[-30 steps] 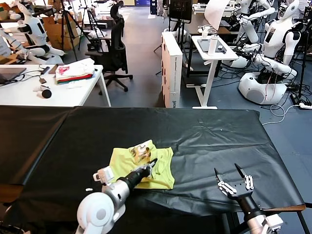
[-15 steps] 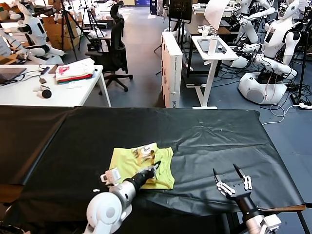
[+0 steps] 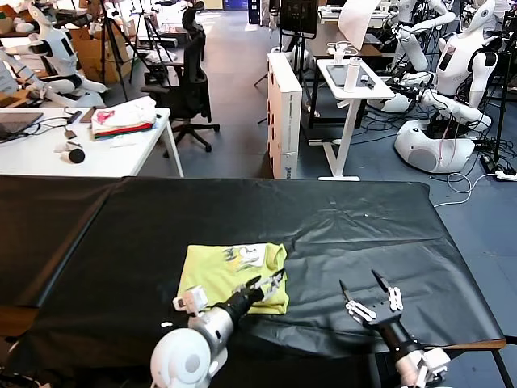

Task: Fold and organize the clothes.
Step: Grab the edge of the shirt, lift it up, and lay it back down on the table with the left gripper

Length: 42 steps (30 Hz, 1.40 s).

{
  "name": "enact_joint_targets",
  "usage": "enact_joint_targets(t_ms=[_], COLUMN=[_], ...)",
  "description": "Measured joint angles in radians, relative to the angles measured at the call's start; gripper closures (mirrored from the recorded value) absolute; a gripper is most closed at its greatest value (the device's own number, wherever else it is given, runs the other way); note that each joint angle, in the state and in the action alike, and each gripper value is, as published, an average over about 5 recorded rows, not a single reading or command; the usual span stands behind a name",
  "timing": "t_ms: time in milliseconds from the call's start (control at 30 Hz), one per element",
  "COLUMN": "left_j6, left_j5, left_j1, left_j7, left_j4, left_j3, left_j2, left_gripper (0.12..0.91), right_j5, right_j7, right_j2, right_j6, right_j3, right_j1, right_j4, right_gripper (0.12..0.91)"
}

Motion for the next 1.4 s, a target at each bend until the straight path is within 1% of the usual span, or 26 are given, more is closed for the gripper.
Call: enact_joint_targets(t_ms=[100, 167, 267, 333, 467, 567, 667, 800, 933, 1033, 1100, 1167, 1233, 1333, 1400], left_j6=[-0.045, -0.085, -0.15, -0.187, -0.232, -0.253, -0.273, -0.289, -0.298, -0.301, -0.304, -0.306, -0.309, -0.315, -0.319], left_j5=[0.062, 0.104, 0.172, 0.214, 0.276, 0.308, 0.331, 0.346, 0.351, 0.353, 0.352, 0.35, 0.346, 0.337, 0.331], left_j1=[0.008, 0.012, 0.024, 0.035, 0.056, 0.074, 0.091, 0.109, 0.126, 0.138, 0.143, 0.148, 0.152, 0.156, 0.157], left_j7=[0.048, 0.078, 0.115, 0.133, 0.145, 0.146, 0.146, 0.146, 0.146, 0.147, 0.147, 0.148, 0.151, 0.158, 0.162], left_j4=[-0.037, -0.05, -0.053, -0.052, -0.049, -0.045, -0.04, -0.035, -0.033, -0.032, -0.03, -0.026, -0.022, -0.016, -0.011], left_j3=[-0.03, -0.059, -0.111, -0.145, -0.198, -0.226, -0.247, -0.269, -0.287, -0.298, -0.306, -0.316, -0.327, -0.344, -0.351], left_j2=[0.032, 0.066, 0.128, 0.171, 0.231, 0.25, 0.26, 0.268, 0.272, 0.275, 0.278, 0.284, 0.293, 0.301, 0.301], left_gripper=[0.123, 0.123, 0.123, 0.123, 0.123, 0.123, 0.123, 0.123, 0.123, 0.123, 0.123, 0.123, 0.123, 0.123, 0.123], right_j5=[0.034, 0.052, 0.057, 0.047, -0.005, -0.051, -0.087, -0.11, -0.106, -0.108, -0.107, -0.088, -0.055, 0.002, 0.036], right_j7=[0.01, 0.02, 0.036, 0.046, 0.065, 0.085, 0.108, 0.139, 0.176, 0.187, 0.18, 0.163, 0.134, 0.095, 0.08], right_j2=[-0.04, -0.062, -0.075, -0.074, -0.053, -0.024, 0.007, 0.046, 0.08, 0.092, 0.091, 0.084, 0.073, 0.056, 0.046], right_j6=[-0.077, -0.122, -0.159, -0.169, -0.181, -0.196, -0.212, -0.227, -0.259, -0.295, -0.312, -0.303, -0.261, -0.163, -0.106], right_j3=[-0.07, -0.122, -0.202, -0.256, -0.356, -0.416, -0.451, -0.464, -0.456, -0.439, -0.424, -0.408, -0.389, -0.359, -0.338], right_j1=[0.062, 0.116, 0.208, 0.268, 0.371, 0.431, 0.476, 0.512, 0.519, 0.51, 0.499, 0.483, 0.465, 0.438, 0.418], right_j4=[0.002, -0.002, -0.019, -0.034, -0.078, -0.121, -0.166, -0.221, -0.254, -0.256, -0.249, -0.235, -0.214, -0.174, -0.146], right_gripper=[0.118, 0.118, 0.118, 0.118, 0.118, 0.118, 0.118, 0.118, 0.118, 0.118, 0.118, 0.118, 0.118, 0.118, 0.118])
